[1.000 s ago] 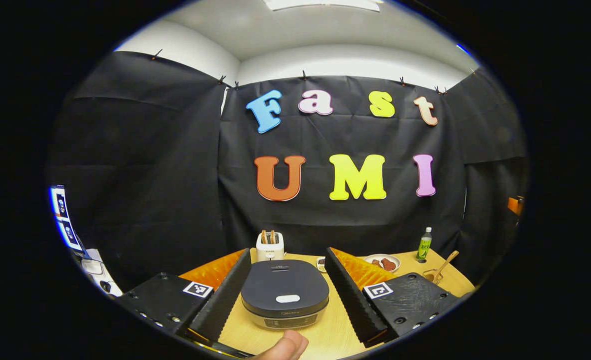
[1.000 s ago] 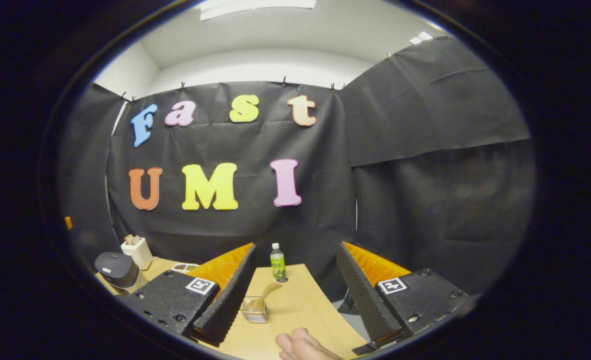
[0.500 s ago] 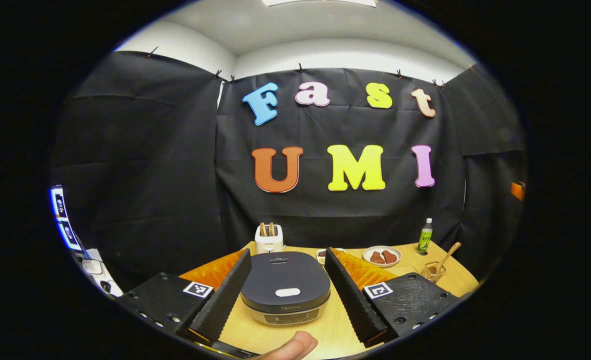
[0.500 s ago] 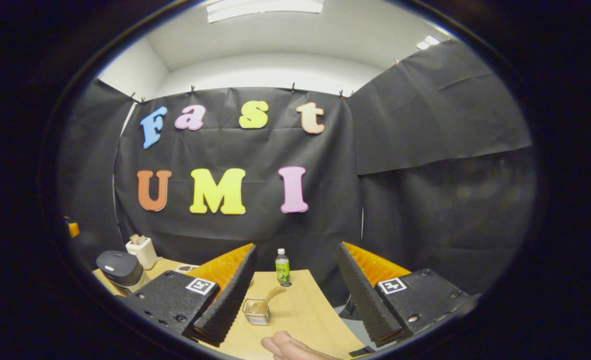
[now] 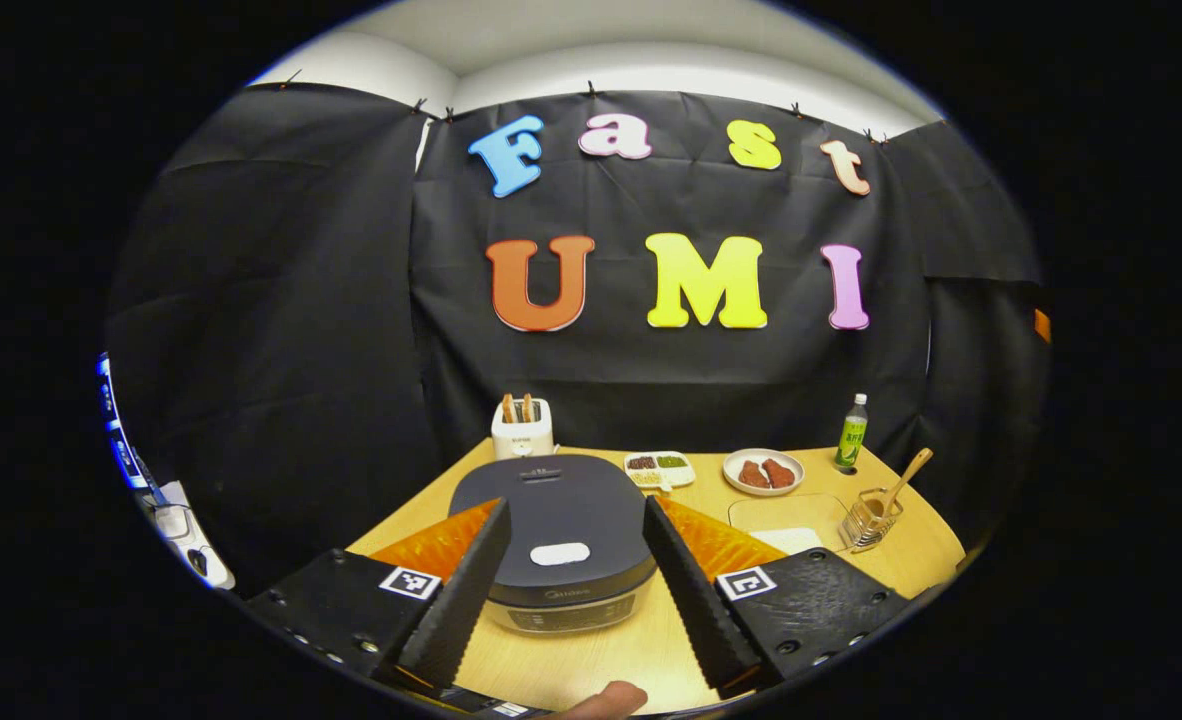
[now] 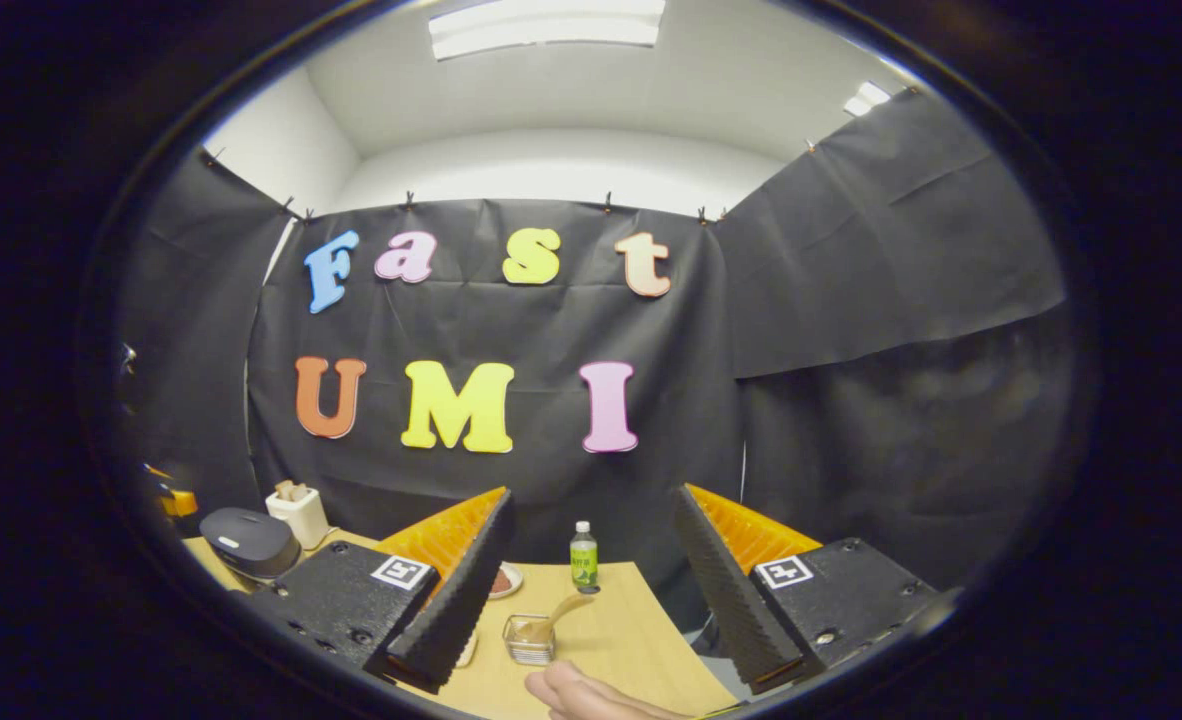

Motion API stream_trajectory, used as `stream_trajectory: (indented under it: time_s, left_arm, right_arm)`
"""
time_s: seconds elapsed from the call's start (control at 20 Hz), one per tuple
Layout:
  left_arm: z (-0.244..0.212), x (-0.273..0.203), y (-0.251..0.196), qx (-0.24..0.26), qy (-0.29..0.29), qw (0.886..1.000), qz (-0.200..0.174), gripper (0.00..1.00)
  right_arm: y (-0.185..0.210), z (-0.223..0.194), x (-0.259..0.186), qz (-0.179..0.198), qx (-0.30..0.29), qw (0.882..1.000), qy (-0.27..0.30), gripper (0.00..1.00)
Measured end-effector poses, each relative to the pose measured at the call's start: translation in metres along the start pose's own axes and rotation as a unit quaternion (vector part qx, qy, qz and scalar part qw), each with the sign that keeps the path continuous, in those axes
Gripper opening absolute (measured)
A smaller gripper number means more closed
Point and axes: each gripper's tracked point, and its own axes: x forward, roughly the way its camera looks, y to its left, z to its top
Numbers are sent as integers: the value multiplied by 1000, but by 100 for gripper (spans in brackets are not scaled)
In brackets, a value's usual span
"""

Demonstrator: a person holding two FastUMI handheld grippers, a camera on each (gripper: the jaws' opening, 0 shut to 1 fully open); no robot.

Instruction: Close the left gripper, press the button to open the rice cooker; take a wooden spoon from the chopstick holder with the right hand, scoop a spoonful of rice and pour it into the rice cooker, then put the wooden spoon back into the chopstick holder.

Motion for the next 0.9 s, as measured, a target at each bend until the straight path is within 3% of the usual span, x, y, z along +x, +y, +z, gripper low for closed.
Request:
stream_trajectory:
  time_s: [0.05, 0.1, 0.15, 0.25, 0.3, 0.35, 0.45, 0.9]
  left_arm:
    - [-5, 4, -1, -9, 11, 1000, -5, 65]
    - [-7, 9, 1, -10, 16, 1000, -1, 69]
    - [-9, 13, 3, -7, 19, 1000, -1, 56]
    - [-18, 20, 4, 0, 31, 999, -5, 20]
    - [-22, 22, 4, 1, 39, 999, -4, 12]
    - [-24, 25, 7, 1, 44, 999, -1, 15]
    - [-30, 34, 6, -8, 57, 998, -8, 0]
    - [-60, 70, 19, 4, 104, 995, 7, 0]
  right_arm:
    - [0, 0, 0, -1, 2, 1000, 1, 100]
    - [-1, 0, 0, -2, 5, 1000, 1, 100]
    - [0, -1, 1, 0, 6, 1000, 2, 100]
    - [0, -3, 3, -2, 3, 1000, 6, 100]
    - [3, -3, 1, 3, 2, 1000, 8, 100]
    - [8, -4, 0, 14, 8, 1000, 8, 100]
    - [15, -7, -1, 28, 22, 999, 17, 100]
    - [21, -23, 4, 57, 35, 997, 31, 100]
